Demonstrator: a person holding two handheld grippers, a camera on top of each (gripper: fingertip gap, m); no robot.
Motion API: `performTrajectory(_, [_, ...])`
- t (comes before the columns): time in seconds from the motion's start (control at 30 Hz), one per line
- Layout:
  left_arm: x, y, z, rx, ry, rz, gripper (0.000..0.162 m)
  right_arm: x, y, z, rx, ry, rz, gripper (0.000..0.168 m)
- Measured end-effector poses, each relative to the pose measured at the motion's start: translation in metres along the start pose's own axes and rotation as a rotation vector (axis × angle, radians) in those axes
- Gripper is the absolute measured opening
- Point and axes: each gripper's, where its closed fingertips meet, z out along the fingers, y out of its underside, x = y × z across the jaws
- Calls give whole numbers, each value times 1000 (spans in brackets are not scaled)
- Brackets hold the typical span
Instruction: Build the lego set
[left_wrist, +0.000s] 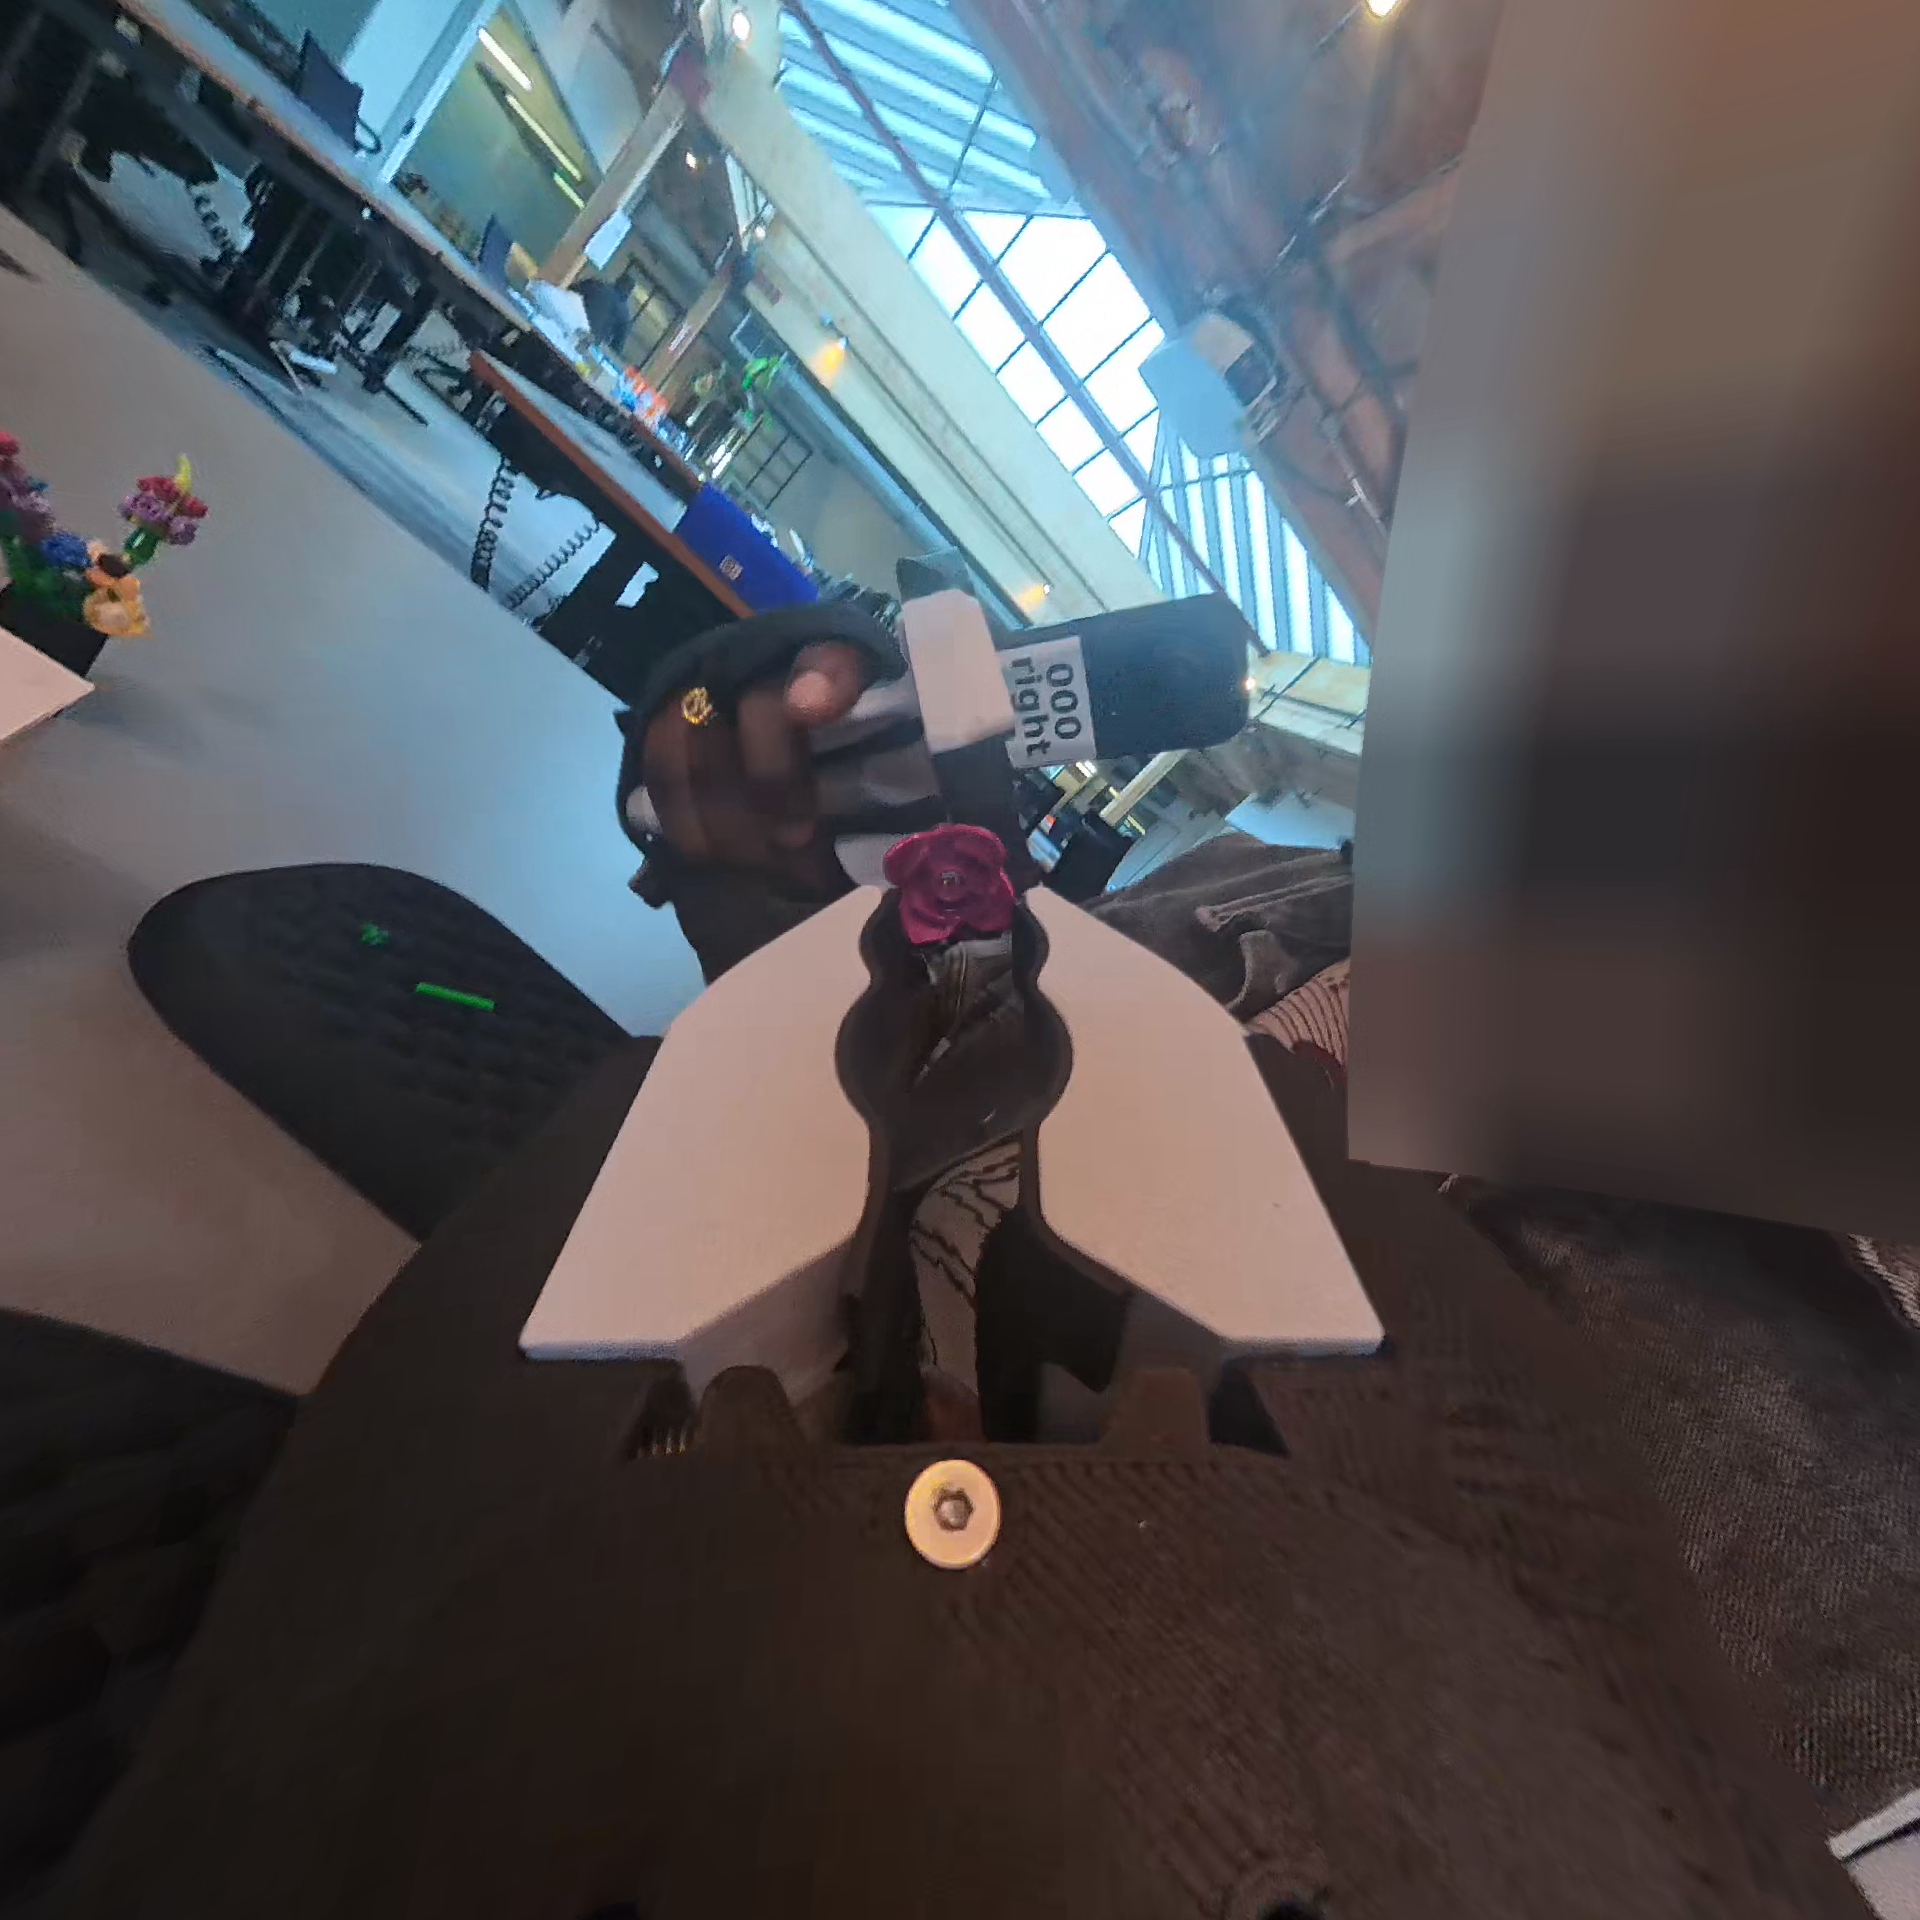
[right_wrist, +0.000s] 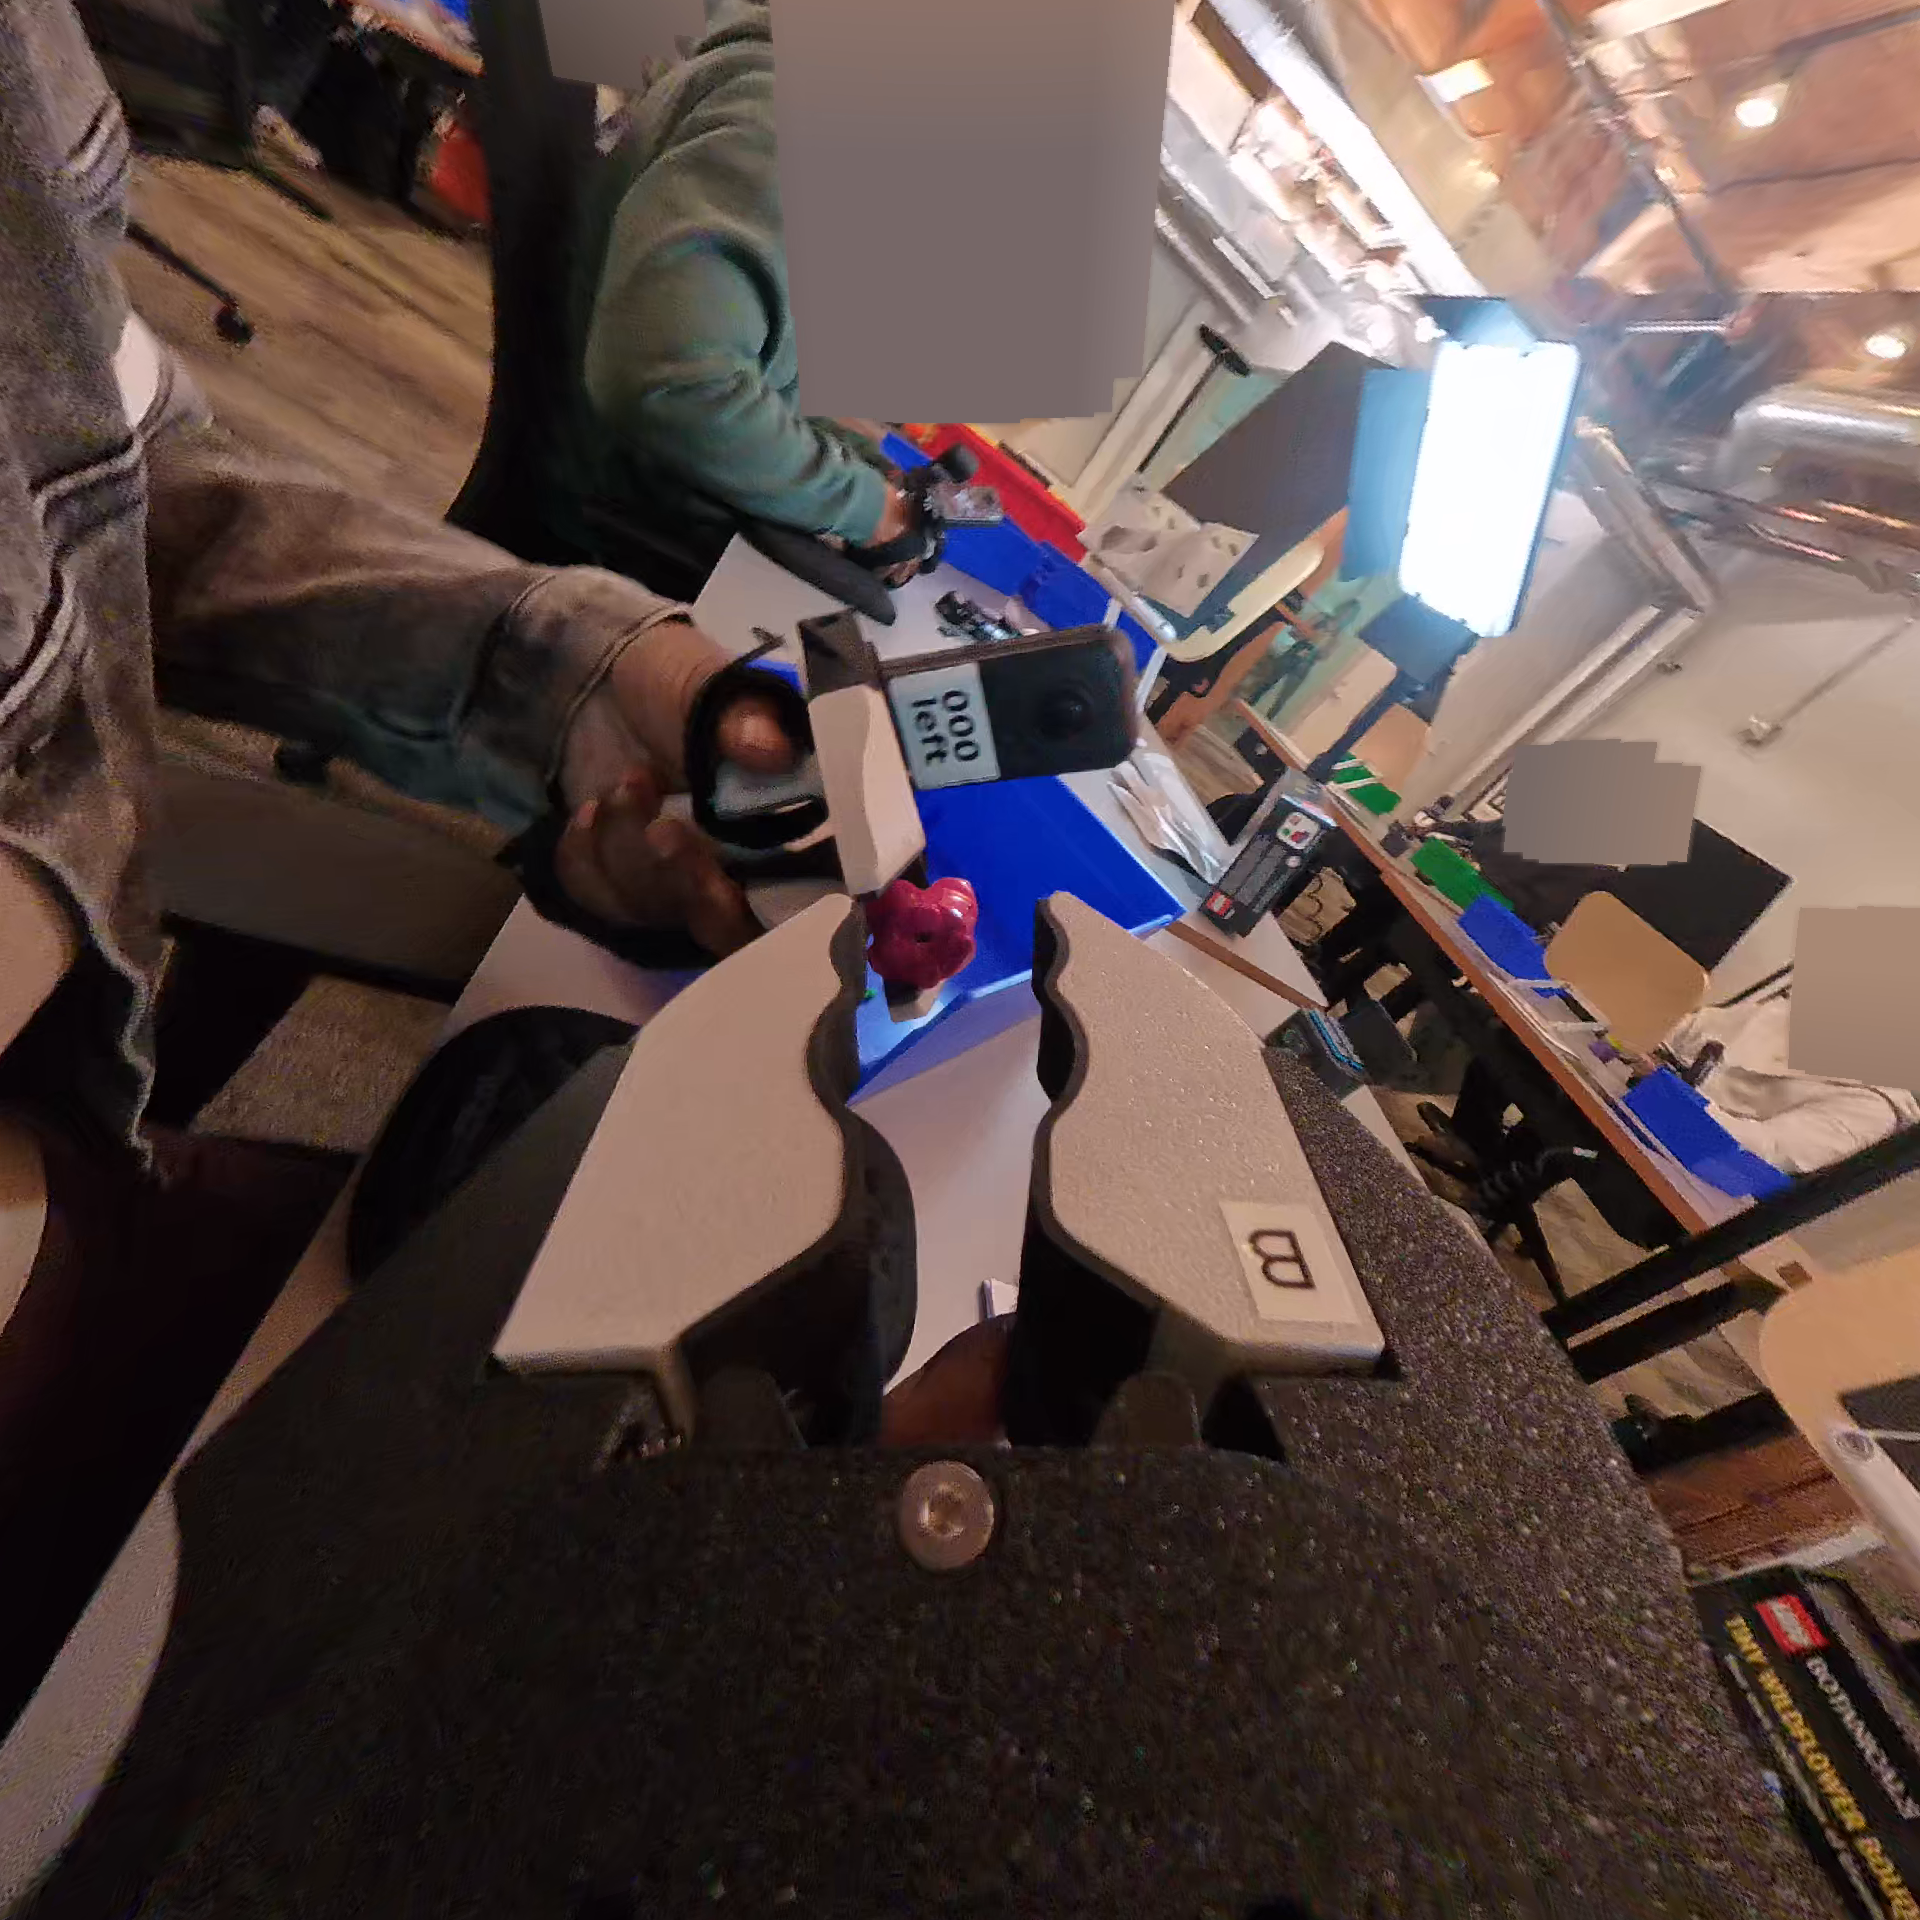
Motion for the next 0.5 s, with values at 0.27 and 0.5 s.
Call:
performTrajectory(0.27, [-9,7,-4,-66,-79,23,22,-9,16,10,-75,-14,-64,22])
performTrajectory(0.5, [-8,-20,-17,92,-220,432,30,21,3,-3,319,52,695,21])
